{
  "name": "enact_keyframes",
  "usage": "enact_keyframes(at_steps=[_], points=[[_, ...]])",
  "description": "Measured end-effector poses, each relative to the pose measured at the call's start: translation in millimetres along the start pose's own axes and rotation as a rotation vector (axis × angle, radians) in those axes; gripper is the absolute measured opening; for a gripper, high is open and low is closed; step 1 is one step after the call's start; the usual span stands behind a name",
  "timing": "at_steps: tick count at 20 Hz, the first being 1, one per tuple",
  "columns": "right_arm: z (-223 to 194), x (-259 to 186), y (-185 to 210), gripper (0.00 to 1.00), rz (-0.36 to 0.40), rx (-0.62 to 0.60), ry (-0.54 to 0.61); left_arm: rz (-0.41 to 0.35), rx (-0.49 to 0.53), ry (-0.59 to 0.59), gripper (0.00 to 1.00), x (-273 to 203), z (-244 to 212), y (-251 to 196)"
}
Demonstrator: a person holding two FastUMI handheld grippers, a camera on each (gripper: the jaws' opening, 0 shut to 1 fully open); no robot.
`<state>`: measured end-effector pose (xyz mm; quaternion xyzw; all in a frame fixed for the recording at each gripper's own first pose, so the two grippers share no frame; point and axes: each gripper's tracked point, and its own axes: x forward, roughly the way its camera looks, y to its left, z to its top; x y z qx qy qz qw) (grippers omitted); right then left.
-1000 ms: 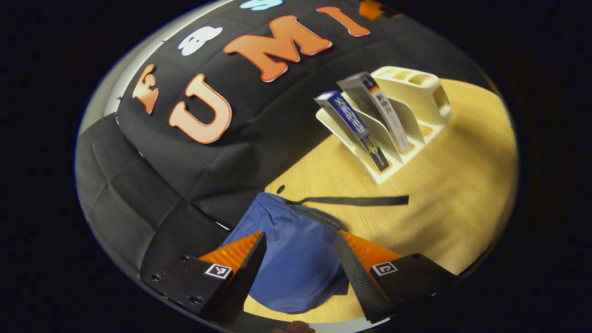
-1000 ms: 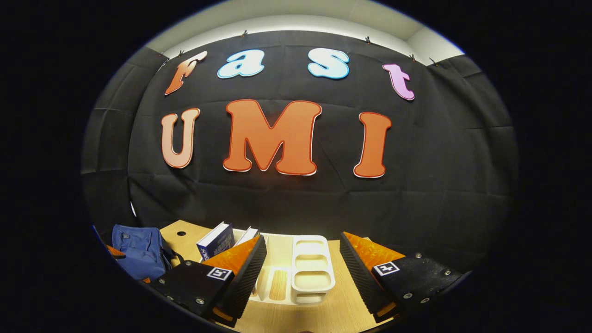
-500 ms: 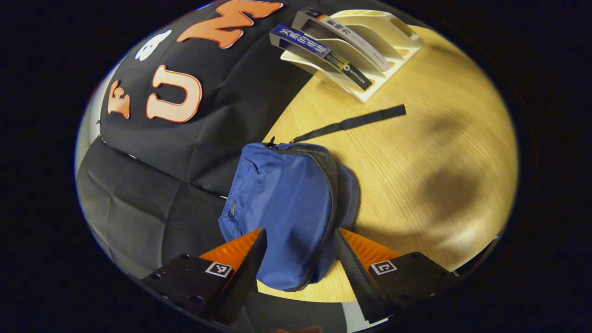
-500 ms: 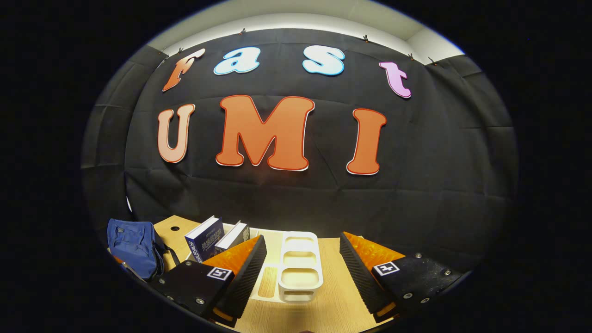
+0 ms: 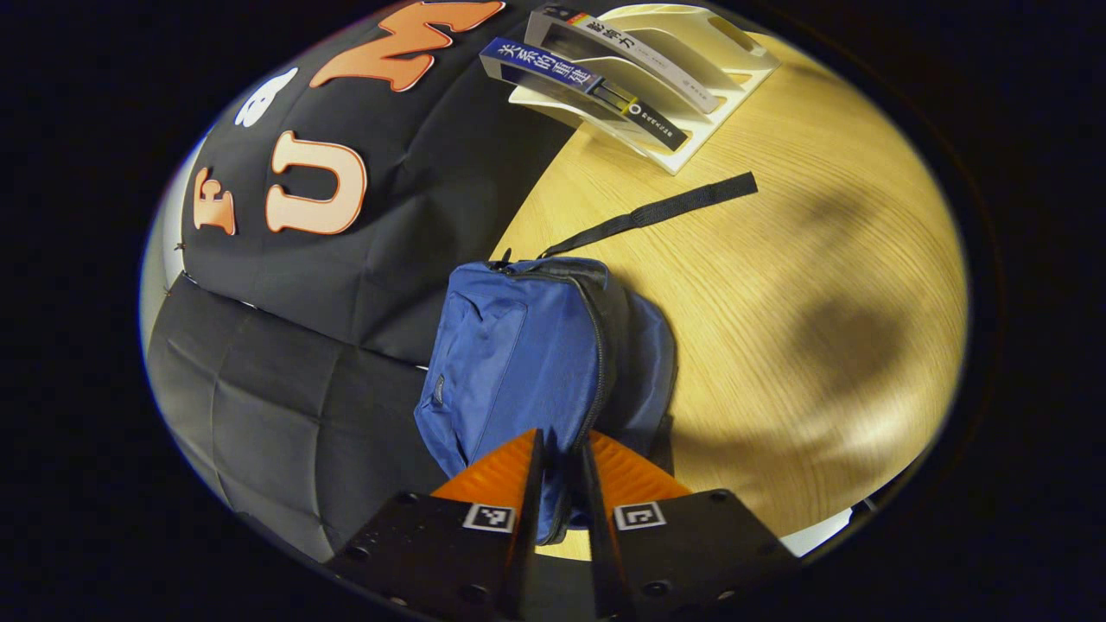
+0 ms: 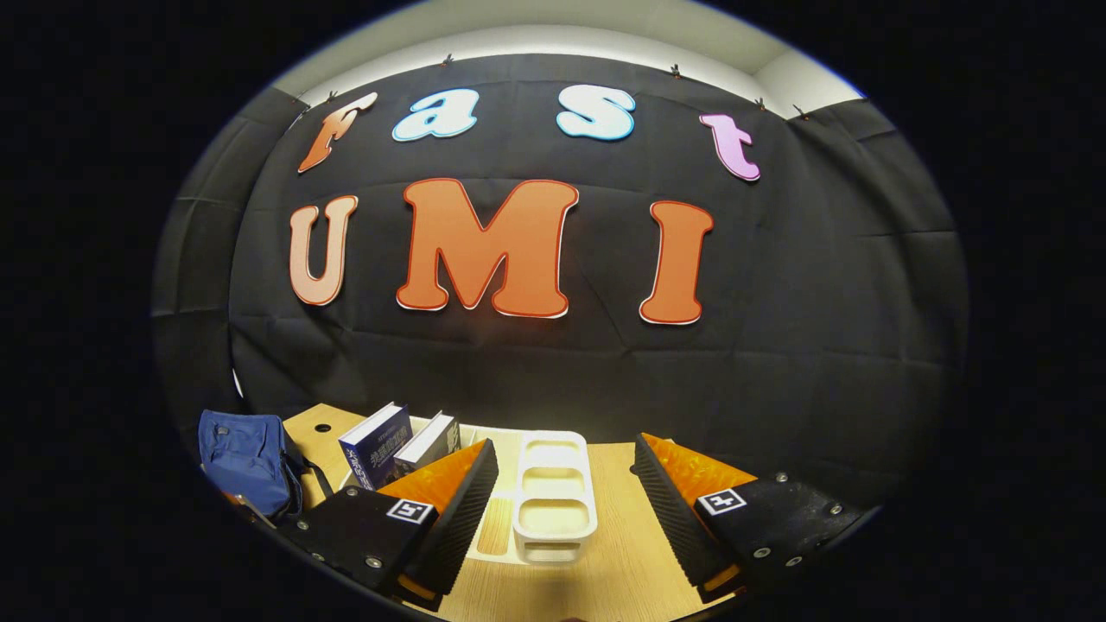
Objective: Open the schoolbag, grab two books from the bookshelf and put them into the schoolbag.
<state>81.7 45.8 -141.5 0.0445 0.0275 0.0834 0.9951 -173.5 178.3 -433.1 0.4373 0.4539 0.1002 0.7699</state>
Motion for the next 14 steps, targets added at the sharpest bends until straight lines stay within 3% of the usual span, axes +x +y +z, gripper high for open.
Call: enact_keyframes(at_steps=[1, 3, 9, 14], points=[[0, 0, 0, 0.95, 0.001, 0.000, 0.000, -0.009, -0.010, 0.003, 0.15, 0, 2, 0], [-1, -1, 2, 0.95, 0.004, 0.002, 0.000, -0.042, -0.051, 0.024, 0.11, 0, 1, 0], [-2, 0, 11, 0.95, 0.022, -0.001, 0.011, -0.114, -0.191, 0.003, 0.07, -4, 29, 36], [-7, 2, 46, 0.95, 0.102, -0.007, 0.064, -0.153, -0.287, -0.038, 0.05, -20, 50, 82]])
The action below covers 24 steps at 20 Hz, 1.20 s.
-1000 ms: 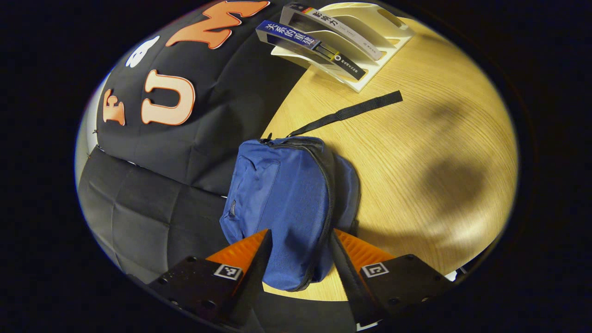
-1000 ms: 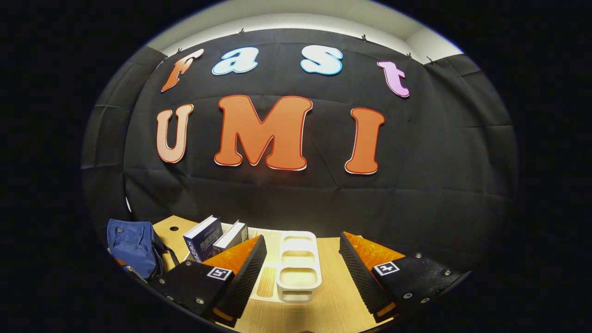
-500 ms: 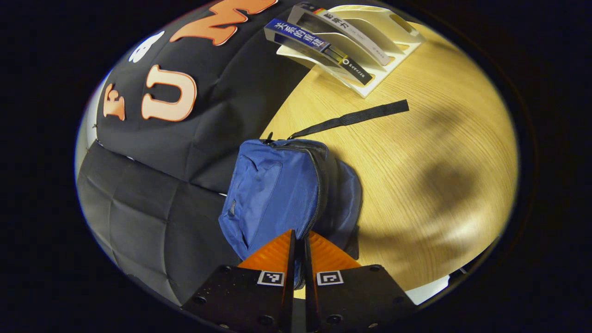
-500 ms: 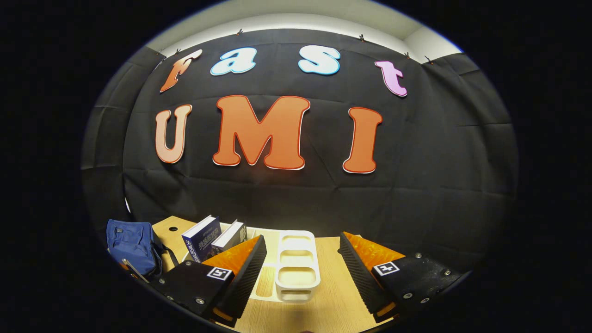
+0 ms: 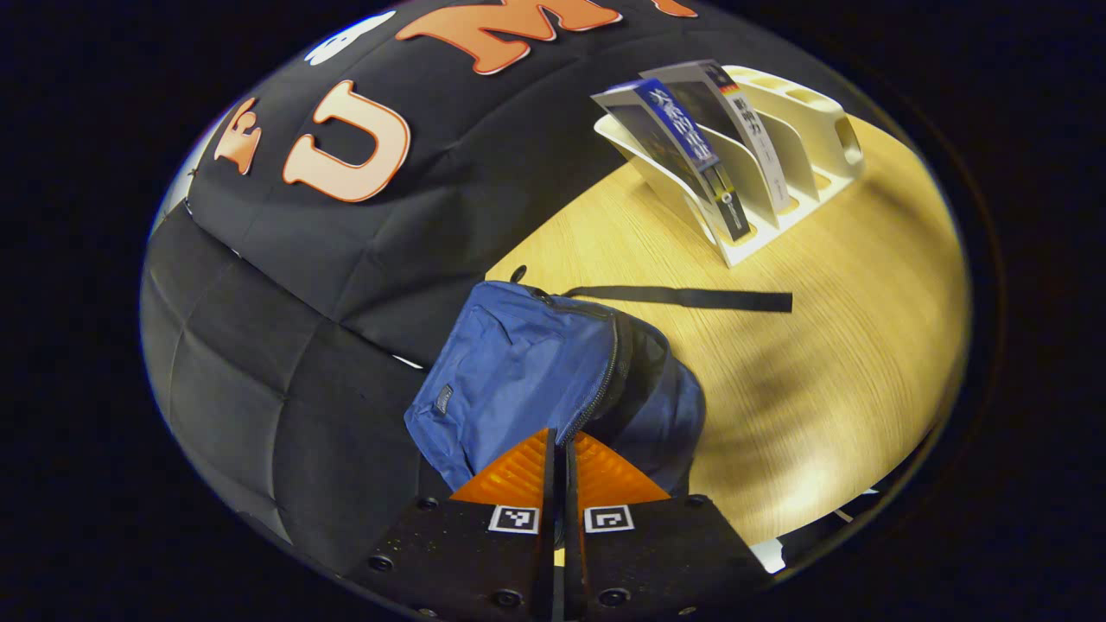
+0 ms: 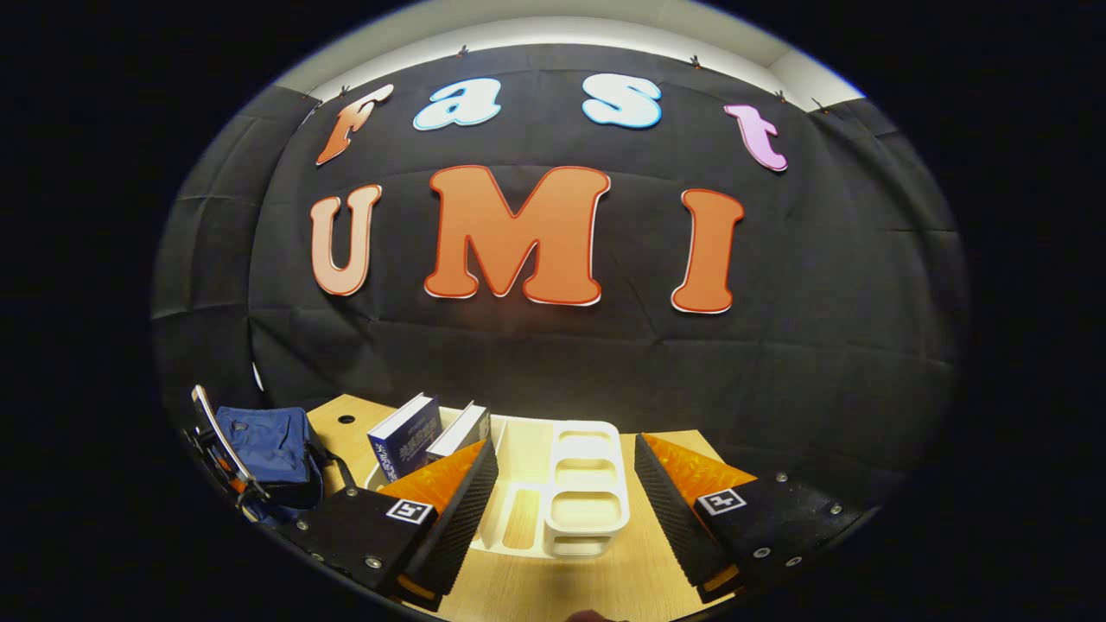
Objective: Open the schoolbag, grab two books from the bookshelf and put them into the schoolbag.
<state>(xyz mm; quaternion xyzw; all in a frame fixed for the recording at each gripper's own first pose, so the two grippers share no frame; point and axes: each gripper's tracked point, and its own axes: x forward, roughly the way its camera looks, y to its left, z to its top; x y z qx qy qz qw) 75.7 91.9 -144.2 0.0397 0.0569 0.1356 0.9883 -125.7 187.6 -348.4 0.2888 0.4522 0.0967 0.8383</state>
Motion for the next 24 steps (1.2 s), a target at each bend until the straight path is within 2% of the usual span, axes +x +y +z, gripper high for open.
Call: enact_keyframes(at_steps=[3, 7, 10, 15, 20, 24], points=[[5, 5, 25, 0.95, 0.042, -0.003, 0.021, -0.029, -0.058, -0.067, 0.05, -11, 34, 25], [11, 18, 63, 0.95, 0.107, -0.002, 0.053, -0.104, -0.169, -0.125, 0.05, -25, 63, 53], [16, 31, 94, 0.95, 0.146, -0.012, 0.081, -0.180, -0.262, -0.150, 0.04, -31, 76, 70], [8, 62, 154, 0.95, 0.212, -0.024, 0.189, -0.297, -0.341, -0.193, 0.04, -28, 88, 97], [-24, 101, 193, 0.95, 0.234, -0.084, 0.360, -0.397, -0.489, -0.221, 0.04, -13, 97, 123], [-41, 131, 208, 0.95, 0.210, -0.129, 0.442, -0.471, -0.596, -0.229, 0.04, -5, 104, 140]])
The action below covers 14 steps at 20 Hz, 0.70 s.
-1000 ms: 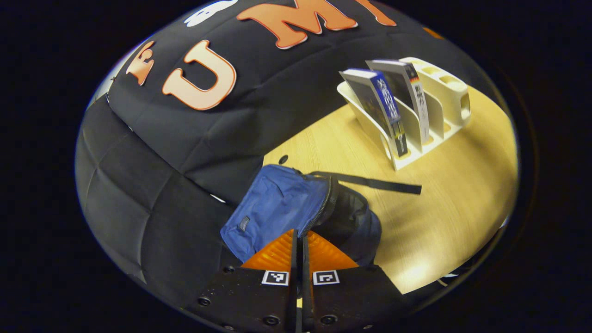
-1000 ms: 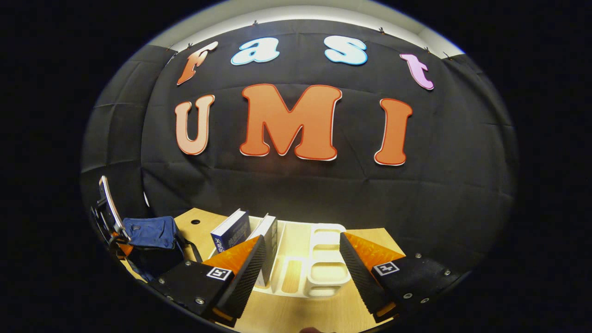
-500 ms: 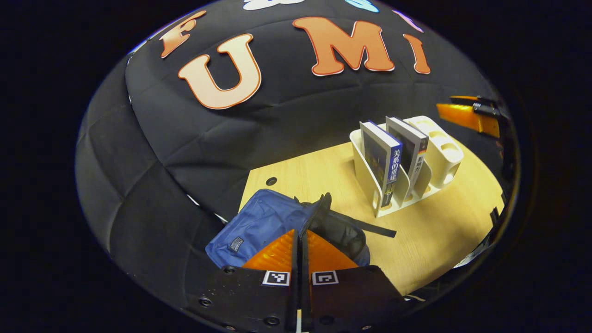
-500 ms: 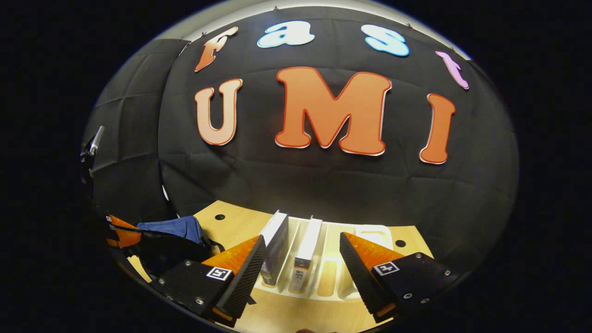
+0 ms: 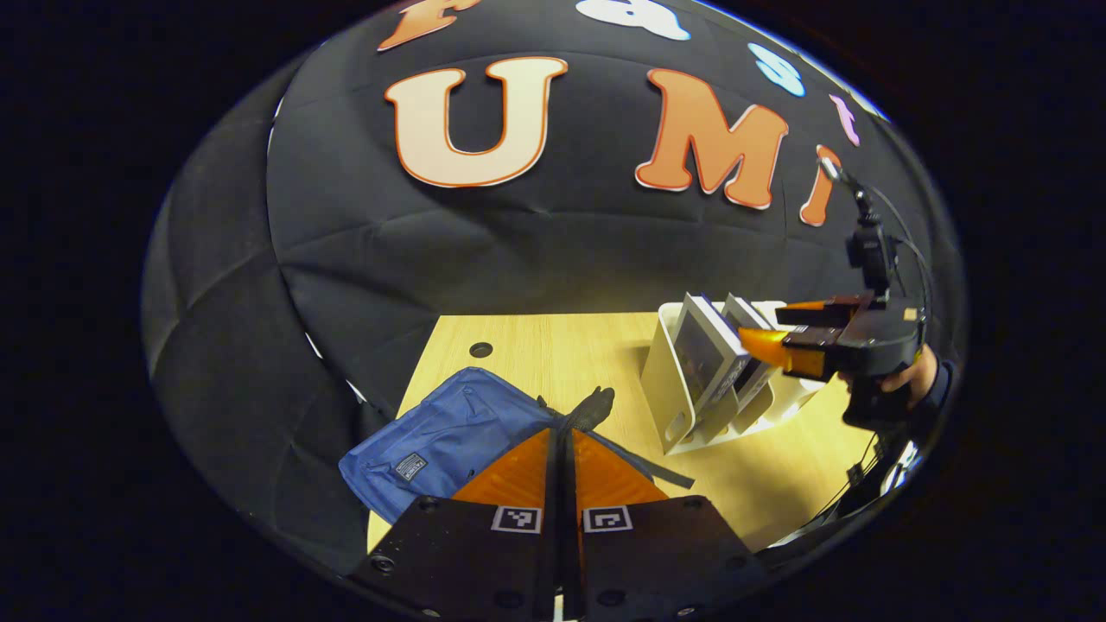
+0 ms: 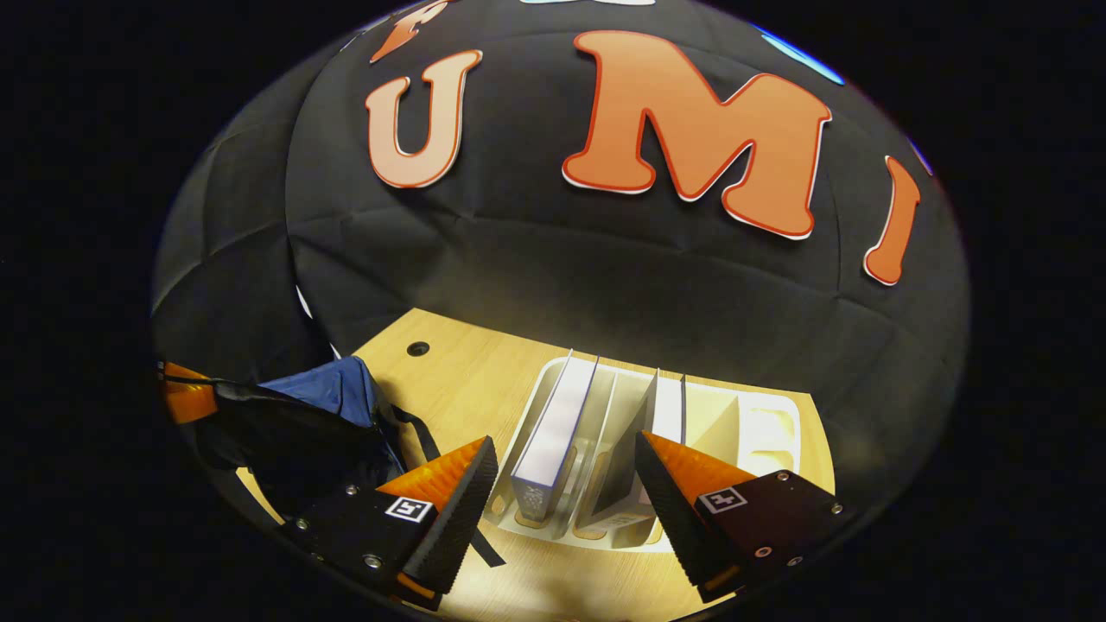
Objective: Open the schoolbag, grab two books from the bookshelf and put them into the schoolbag.
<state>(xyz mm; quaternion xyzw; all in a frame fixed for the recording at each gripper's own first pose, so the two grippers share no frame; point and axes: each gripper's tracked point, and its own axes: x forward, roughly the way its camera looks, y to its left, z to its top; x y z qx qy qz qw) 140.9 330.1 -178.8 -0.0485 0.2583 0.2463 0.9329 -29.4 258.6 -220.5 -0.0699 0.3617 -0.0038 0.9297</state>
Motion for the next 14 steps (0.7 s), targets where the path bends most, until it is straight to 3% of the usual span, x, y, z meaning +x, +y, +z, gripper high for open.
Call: enact_keyframes(at_steps=[9, 14], points=[[-11, 62, 16, 0.96, 0.000, 0.030, 0.330, -0.068, -0.019, 0.034, 0.02, 21, 22, 15], [-12, 90, 17, 0.96, -0.004, 0.006, 0.433, -0.090, -0.008, 0.067, 0.02, 25, 22, 18]])
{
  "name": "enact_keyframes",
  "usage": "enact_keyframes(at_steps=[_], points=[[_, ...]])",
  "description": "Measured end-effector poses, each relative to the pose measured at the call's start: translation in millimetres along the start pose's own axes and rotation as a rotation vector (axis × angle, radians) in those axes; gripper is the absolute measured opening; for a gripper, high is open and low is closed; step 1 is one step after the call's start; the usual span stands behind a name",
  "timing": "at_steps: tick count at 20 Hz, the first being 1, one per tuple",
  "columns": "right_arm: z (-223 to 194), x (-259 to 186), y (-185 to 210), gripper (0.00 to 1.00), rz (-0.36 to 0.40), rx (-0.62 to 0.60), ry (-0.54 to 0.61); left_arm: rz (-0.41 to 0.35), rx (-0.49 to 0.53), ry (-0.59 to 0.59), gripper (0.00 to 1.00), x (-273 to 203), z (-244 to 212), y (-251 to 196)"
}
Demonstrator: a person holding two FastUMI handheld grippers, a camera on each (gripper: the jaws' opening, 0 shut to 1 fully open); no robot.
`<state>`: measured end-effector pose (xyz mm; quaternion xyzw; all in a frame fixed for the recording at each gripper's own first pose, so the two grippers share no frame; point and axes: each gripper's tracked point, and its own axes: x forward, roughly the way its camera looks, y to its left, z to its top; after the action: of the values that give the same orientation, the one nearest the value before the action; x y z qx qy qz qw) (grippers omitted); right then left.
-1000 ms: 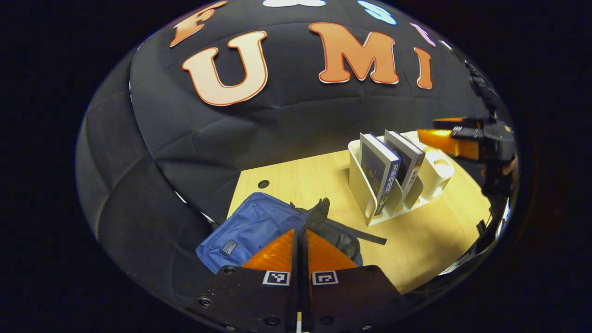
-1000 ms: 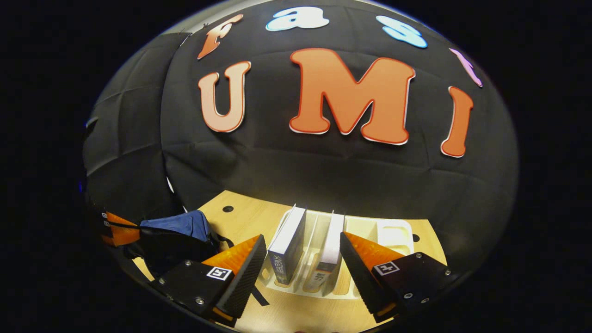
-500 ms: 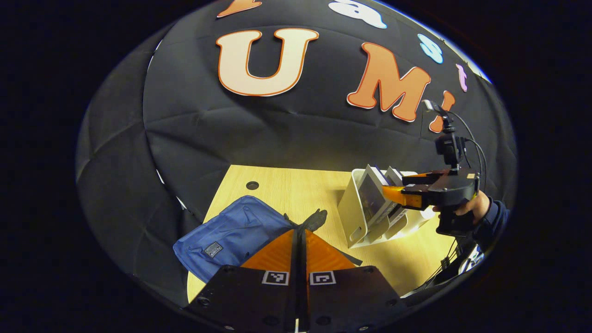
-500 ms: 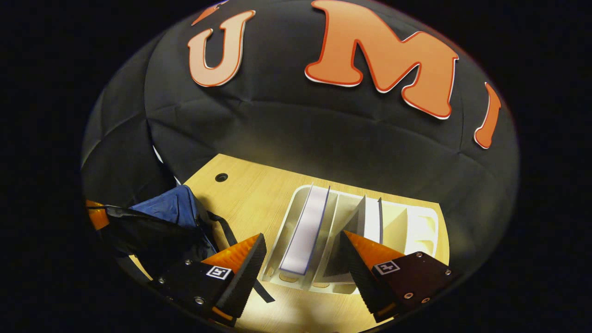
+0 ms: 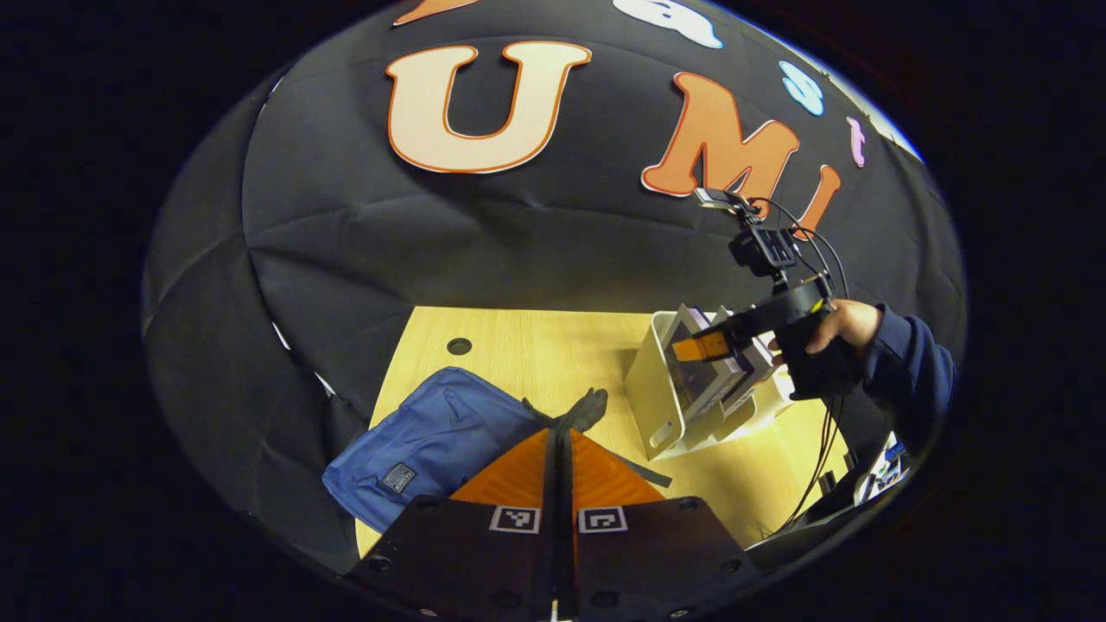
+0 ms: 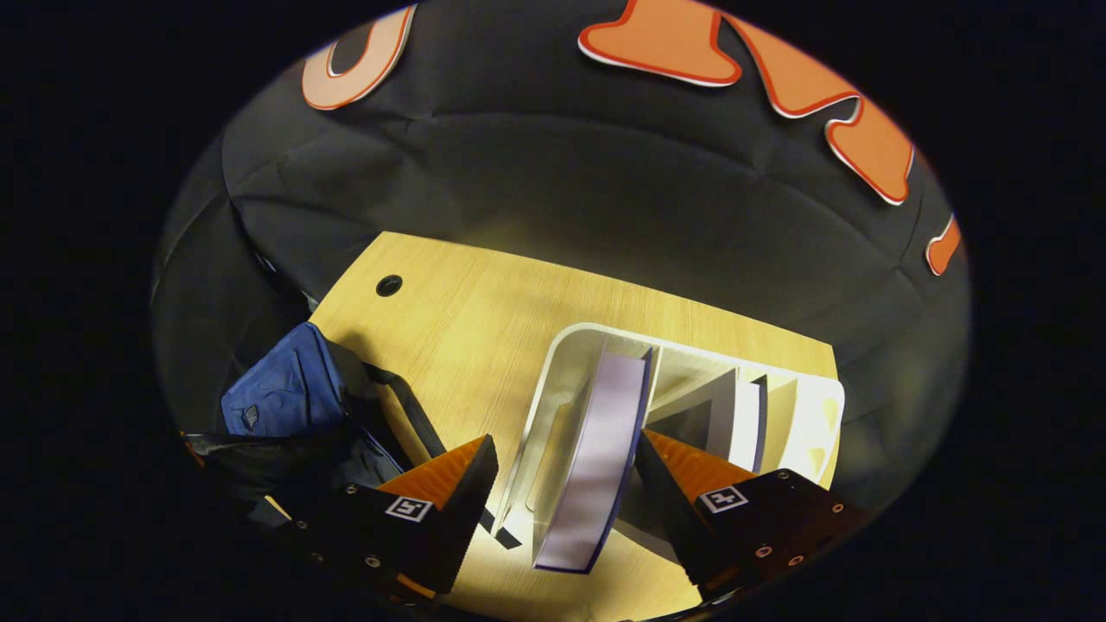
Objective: Open the schoolbag, grab two books from the bookshelf and put them into the schoolbag.
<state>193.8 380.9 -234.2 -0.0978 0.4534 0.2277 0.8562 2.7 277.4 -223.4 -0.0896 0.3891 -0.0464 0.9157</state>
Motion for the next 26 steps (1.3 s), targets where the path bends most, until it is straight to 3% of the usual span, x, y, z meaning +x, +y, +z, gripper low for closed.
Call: enact_keyframes(at_steps=[1, 2, 3, 5, 7, 8, 9, 11, 12, 13, 19, 20, 21, 22, 26], points=[[0, 3, -1, 0.95, -0.002, -0.001, 0.019, 0.002, -0.002, 0.003, 0.02, 0, 1, 2], [-1, 8, -3, 0.84, 0.002, -0.003, 0.041, 0.000, -0.002, 0.004, 0.02, 0, -1, 4], [-6, 11, -3, 0.93, 0.009, 0.004, 0.076, -0.002, -0.003, 0.003, 0.02, -1, -1, 4], [-19, 16, -5, 0.86, 0.011, 0.010, 0.146, -0.006, -0.007, 0.002, 0.02, 0, -2, 5], [-21, 21, -12, 0.75, -0.013, -0.003, 0.166, -0.007, -0.017, 0.002, 0.02, 1, -2, 7], [-24, 23, -15, 0.56, -0.029, 0.000, 0.177, -0.010, -0.023, 0.002, 0.02, 1, -3, 7], [-26, 27, -17, 0.62, -0.033, 0.006, 0.192, -0.011, -0.025, 0.006, 0.02, 2, -4, 8], [-32, 36, -16, 0.53, -0.027, 0.022, 0.239, -0.014, -0.032, 0.007, 0.02, 2, -4, 8], [-37, 39, -16, 0.60, -0.026, 0.028, 0.262, -0.017, -0.037, 0.006, 0.02, 2, -5, 8], [-38, 43, -16, 0.51, -0.025, 0.023, 0.274, -0.019, -0.043, 0.008, 0.02, 3, -6, 8], [-44, 50, -9, 0.45, 0.002, 0.091, 0.315, -0.023, -0.068, 0.015, 0.02, 3, -10, 9], [-45, 47, -8, 0.43, 0.010, 0.101, 0.319, -0.024, -0.069, 0.019, 0.02, 4, -11, 10], [-44, 45, -9, 0.35, 0.019, 0.113, 0.314, -0.026, -0.070, 0.020, 0.02, 4, -11, 10], [-45, 40, -8, 0.42, 0.036, 0.122, 0.311, -0.027, -0.066, 0.023, 0.02, 4, -11, 10], [-40, 16, -18, 0.41, 0.057, 0.112, 0.256, -0.022, -0.058, 0.034, 0.02, 6, -12, 7]])
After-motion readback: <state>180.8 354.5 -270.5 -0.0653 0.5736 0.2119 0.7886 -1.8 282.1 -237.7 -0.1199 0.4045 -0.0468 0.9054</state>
